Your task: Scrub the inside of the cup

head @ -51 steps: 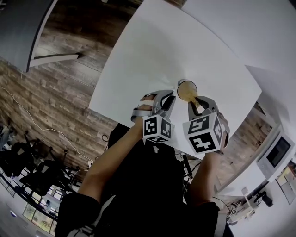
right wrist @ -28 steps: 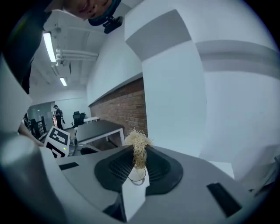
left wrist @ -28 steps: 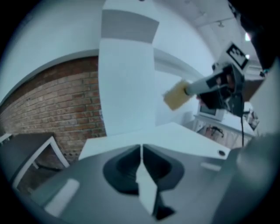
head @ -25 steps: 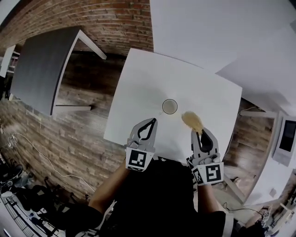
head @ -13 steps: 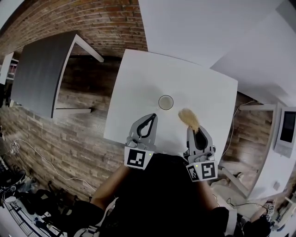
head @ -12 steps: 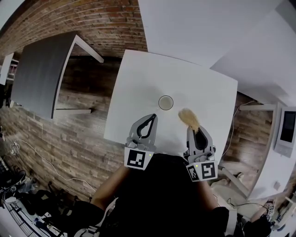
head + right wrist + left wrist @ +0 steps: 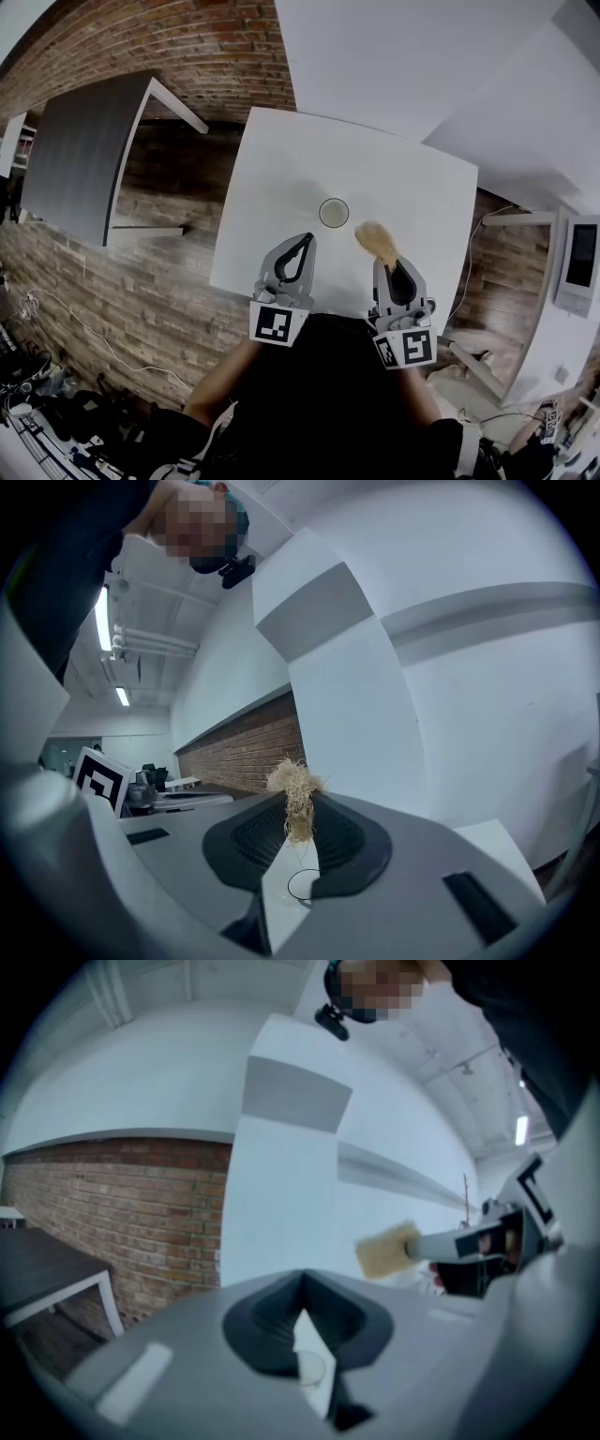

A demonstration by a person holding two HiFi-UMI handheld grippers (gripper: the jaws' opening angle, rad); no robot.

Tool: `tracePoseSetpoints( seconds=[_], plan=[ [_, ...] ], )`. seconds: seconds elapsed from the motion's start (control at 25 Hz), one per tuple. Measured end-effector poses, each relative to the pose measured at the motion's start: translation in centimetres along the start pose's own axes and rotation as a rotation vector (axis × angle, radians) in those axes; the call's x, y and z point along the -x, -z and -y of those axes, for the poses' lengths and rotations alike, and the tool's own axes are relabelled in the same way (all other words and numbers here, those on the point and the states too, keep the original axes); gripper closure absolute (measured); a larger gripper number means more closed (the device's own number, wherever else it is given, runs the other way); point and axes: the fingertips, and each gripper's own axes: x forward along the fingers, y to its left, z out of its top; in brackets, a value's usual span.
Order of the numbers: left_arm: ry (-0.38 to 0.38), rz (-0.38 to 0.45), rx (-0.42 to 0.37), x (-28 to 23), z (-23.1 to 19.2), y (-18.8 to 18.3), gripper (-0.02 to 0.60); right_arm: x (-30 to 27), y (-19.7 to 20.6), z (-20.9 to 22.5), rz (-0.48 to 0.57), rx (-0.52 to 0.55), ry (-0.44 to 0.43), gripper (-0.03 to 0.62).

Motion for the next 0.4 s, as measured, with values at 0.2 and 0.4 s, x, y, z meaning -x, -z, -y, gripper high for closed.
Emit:
tracePoseSetpoints(
  seconds=[0.2, 0.4],
  plan=[
    [0.009, 0.007, -0.001, -0.05, 0.09, -0.01, 0.578, 0.02, -0.02, -0.11, 0.001, 0.011, 0.004, 0.539],
    [0.018, 0.002, -0.004, 0.1, 0.29, 0.22, 0.578, 0.09, 0.07, -0.41, -0.002, 0.019, -0.001, 0.539]
  ],
)
